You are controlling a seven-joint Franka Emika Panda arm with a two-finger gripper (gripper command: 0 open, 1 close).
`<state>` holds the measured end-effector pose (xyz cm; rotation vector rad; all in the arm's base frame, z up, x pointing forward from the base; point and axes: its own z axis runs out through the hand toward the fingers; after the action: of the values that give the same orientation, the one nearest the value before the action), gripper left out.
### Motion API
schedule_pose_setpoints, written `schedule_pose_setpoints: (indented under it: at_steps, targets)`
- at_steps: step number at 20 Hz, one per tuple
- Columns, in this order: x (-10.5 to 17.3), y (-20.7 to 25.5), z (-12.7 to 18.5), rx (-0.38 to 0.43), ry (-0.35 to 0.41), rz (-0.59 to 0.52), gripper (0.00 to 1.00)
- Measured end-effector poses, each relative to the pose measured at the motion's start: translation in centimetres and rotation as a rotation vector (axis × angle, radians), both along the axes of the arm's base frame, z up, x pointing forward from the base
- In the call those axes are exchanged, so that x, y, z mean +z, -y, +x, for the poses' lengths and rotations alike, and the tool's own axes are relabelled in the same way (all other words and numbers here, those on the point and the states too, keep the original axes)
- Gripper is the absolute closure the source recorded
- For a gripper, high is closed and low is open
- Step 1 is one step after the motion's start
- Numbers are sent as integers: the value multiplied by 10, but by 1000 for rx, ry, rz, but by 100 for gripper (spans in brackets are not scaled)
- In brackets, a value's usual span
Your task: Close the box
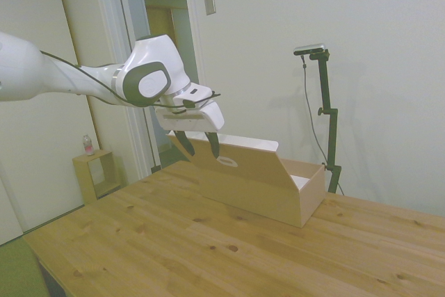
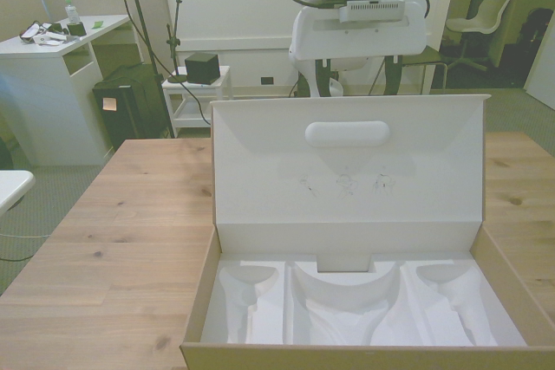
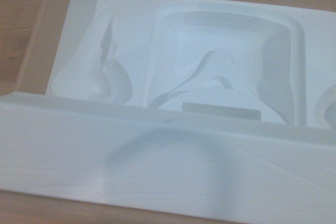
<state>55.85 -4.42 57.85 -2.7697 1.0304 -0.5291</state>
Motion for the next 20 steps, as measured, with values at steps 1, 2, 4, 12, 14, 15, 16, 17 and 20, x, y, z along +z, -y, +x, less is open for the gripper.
schedule_pose_setpoints:
  at_steps: [1, 2, 4, 12, 14, 15, 16, 17, 20]
  targets:
    - [0, 10, 1, -7, 1, -2, 0]
    - [0, 21, 3, -12, 1, -6, 0]
    - [6, 43, 4, -23, 6, -13, 0]
    - [41, 38, 56, 0, 28, -24, 0]
    - [44, 40, 71, 1, 22, -25, 0]
    - [45, 40, 78, 1, 22, -25, 0]
    - [48, 41, 85, 2, 22, -26, 0]
    - [50, 41, 90, 3, 21, -27, 0]
    - [54, 45, 99, -1, 23, -32, 0]
